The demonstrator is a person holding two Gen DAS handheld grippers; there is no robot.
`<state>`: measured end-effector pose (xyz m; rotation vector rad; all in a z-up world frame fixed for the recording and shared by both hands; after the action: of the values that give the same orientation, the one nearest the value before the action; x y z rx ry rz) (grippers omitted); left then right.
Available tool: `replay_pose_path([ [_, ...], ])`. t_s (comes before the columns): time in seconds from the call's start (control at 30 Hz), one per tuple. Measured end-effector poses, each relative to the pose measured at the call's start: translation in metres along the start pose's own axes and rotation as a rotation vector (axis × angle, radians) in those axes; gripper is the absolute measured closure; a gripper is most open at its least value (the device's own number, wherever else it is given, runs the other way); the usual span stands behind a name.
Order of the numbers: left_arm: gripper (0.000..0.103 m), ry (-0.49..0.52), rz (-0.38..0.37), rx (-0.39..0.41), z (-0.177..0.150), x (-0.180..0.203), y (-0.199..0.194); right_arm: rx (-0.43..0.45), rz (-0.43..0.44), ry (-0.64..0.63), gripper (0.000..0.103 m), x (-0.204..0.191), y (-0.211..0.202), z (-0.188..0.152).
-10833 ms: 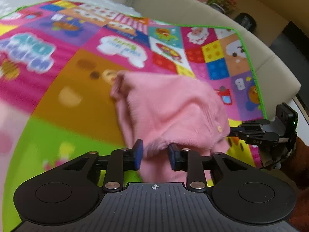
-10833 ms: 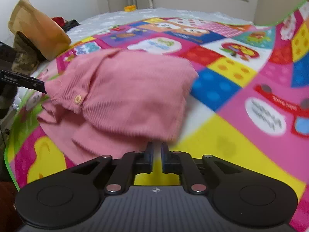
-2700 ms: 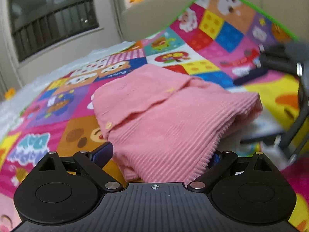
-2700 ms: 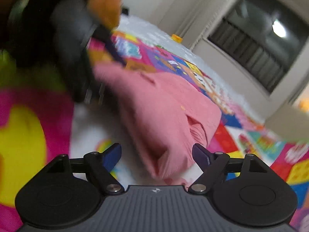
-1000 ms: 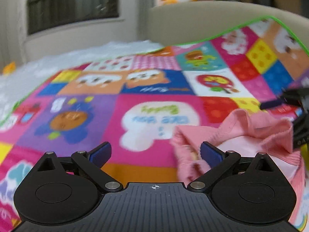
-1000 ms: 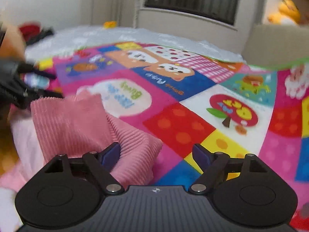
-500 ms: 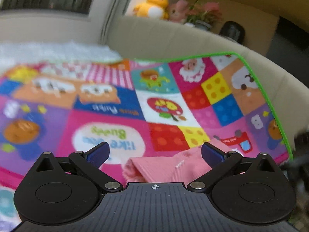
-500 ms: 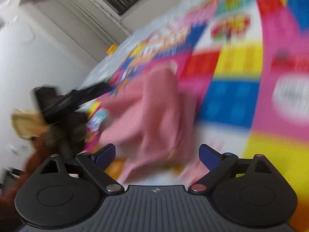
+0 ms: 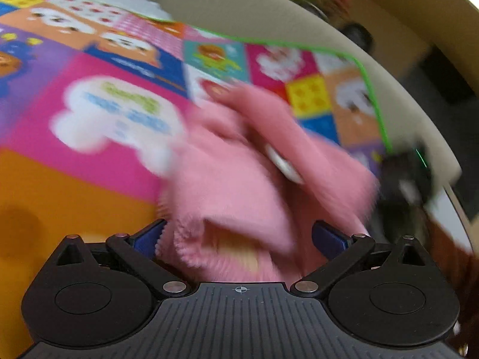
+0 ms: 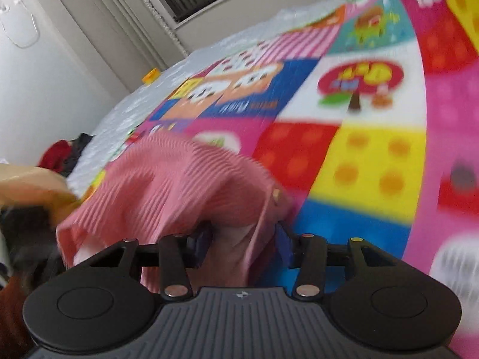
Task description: Fold clothes
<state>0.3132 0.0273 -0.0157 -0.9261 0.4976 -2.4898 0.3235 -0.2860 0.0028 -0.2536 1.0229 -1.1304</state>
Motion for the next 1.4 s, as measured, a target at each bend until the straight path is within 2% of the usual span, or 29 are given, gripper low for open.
replay_pose_path([
  [0.13,0.0,0.036,-0.115,0.0,-0.024,0.049,0.016,0.025,-0.036,-0.097,0.056,-0.012,0.012,0.017],
  [0.2,0.0,0.054,-0.177,0.002,-0.035,0.071,0.021,0.042,-0.052,-0.194,0.046,-0.027,0.01,0.018],
  [0.3,0.0,0.135,-0.177,0.002,-0.046,0.097,0.015,0.096,-0.069,-0.323,0.035,-0.047,-0.01,0.012],
  [0.37,0.0,0.143,-0.141,0.036,-0.048,0.098,-0.002,0.152,-0.046,-0.361,0.032,-0.052,-0.037,0.005],
  [0.43,0.0,0.097,-0.082,0.098,-0.047,0.088,-0.024,0.183,0.024,-0.325,0.025,-0.053,-0.065,-0.004],
  [0.53,0.0,0.007,0.086,0.198,-0.038,0.063,-0.05,0.163,0.163,-0.214,0.021,-0.048,-0.09,-0.019],
  [0.57,0.0,-0.012,0.139,0.207,-0.033,0.056,-0.051,0.149,0.18,-0.198,0.021,-0.048,-0.09,-0.026],
  [0.67,0.0,0.007,0.257,0.199,-0.013,0.044,-0.044,0.13,0.153,-0.208,0.021,-0.051,-0.074,-0.042],
  [0.73,0.0,0.088,0.372,0.176,0.002,0.038,-0.033,0.112,0.172,-0.2,0.027,-0.058,-0.06,-0.046],
  [0.77,0.0,0.121,0.431,0.164,0.009,0.033,-0.029,0.1,0.203,-0.203,0.038,-0.065,-0.056,-0.048],
  [0.8,0.0,0.118,0.464,0.154,0.016,0.025,-0.027,0.085,0.243,-0.209,0.042,-0.074,-0.052,-0.049],
  [0.87,0.0,0.092,0.514,0.152,0.025,0.005,-0.029,0.039,0.334,-0.237,0.042,-0.092,-0.047,-0.059],
  [0.9,0.0,0.084,0.539,0.151,0.027,-0.003,-0.032,0.011,0.342,-0.259,0.042,-0.099,-0.041,-0.069],
  [1.03,0.0,0.045,0.594,0.118,0.024,-0.033,-0.039,-0.096,0.276,-0.321,0.042,-0.108,-0.004,-0.111],
  [1.13,0.0,0.055,0.617,0.087,0.017,-0.037,-0.036,-0.077,0.228,-0.356,0.042,-0.111,0.006,-0.133],
  [1.2,0.0,0.037,0.608,0.085,0.013,-0.038,-0.041,-0.058,0.205,-0.448,0.031,-0.122,0.0,-0.146],
  [1.3,0.0,0.004,0.584,0.084,0.007,-0.036,-0.058,-0.066,0.217,-0.574,0.026,-0.131,-0.022,-0.157],
  [1.4,0.0,-0.013,0.574,0.121,0.002,-0.022,-0.078,-0.05,0.208,-0.64,0.02,-0.124,-0.055,-0.157],
])
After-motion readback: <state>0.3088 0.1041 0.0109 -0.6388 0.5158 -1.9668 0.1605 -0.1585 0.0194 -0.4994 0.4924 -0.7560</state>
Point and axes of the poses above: each gripper's, at about its wrist camera, not at the fingertips, and y roughly the way its jaws point, x to its right, z to its top, the point moved 2 cm from there along y, roughly the way its jaws point, and after that the axes turned 8 degrees about y, right-handed, at the moved point
